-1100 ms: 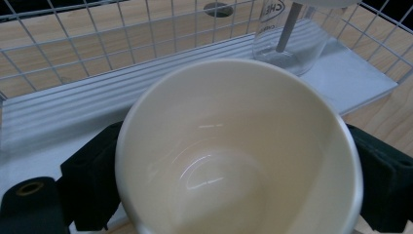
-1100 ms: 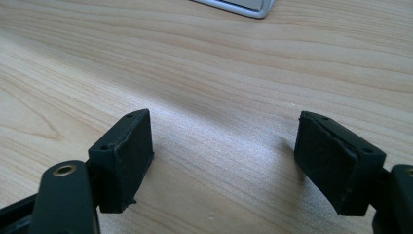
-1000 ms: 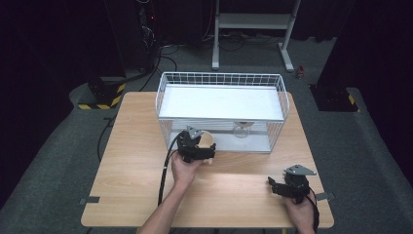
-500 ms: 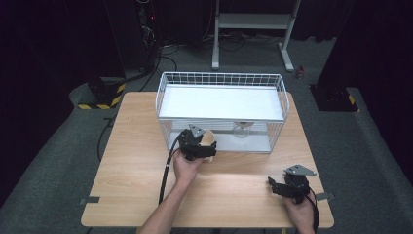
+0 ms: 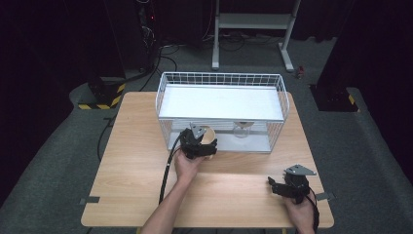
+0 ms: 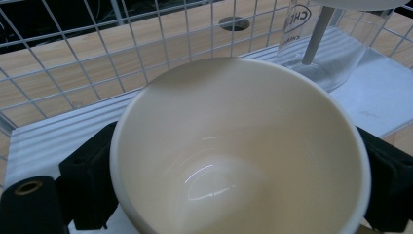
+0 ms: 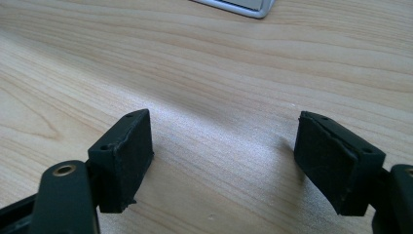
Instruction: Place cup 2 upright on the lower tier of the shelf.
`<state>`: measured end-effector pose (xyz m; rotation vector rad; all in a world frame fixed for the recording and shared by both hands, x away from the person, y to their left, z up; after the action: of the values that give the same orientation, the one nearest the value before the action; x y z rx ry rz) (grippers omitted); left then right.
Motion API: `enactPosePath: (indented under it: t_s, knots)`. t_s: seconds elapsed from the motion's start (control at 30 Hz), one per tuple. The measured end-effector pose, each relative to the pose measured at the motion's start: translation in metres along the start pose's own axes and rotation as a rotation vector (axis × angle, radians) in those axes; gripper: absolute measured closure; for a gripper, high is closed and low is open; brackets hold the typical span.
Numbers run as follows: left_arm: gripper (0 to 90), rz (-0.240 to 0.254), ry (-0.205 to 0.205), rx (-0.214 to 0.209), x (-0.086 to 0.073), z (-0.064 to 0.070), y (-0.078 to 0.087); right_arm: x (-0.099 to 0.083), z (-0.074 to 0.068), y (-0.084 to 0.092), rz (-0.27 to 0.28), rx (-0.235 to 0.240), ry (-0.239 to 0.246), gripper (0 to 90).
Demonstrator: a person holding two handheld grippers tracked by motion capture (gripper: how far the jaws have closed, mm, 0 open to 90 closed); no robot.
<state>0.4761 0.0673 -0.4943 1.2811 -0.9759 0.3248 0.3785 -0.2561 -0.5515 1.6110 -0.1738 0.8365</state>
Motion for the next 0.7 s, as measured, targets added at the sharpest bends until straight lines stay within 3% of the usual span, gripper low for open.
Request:
enactPosePath:
  t_s: [0.7]
  knots:
    - [9.0, 0.031, 0.02, 0.003, 0.0026, -0.0013, -0.0068, 0.0, -0.0001, 0.0001, 0.001, -0.002, 0.003, 22.1]
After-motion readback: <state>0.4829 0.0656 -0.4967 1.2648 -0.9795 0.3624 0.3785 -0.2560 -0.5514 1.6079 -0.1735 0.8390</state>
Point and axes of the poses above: each handheld gripper's, and its own axes: y roughly backward along the jaws, x roughly out of its top, z roughly to its right, the point moved 4 cm from there along -y, roughly forward along the jaws, and after that the axes turned 9 degrees about -z, right-handed, at the moved point
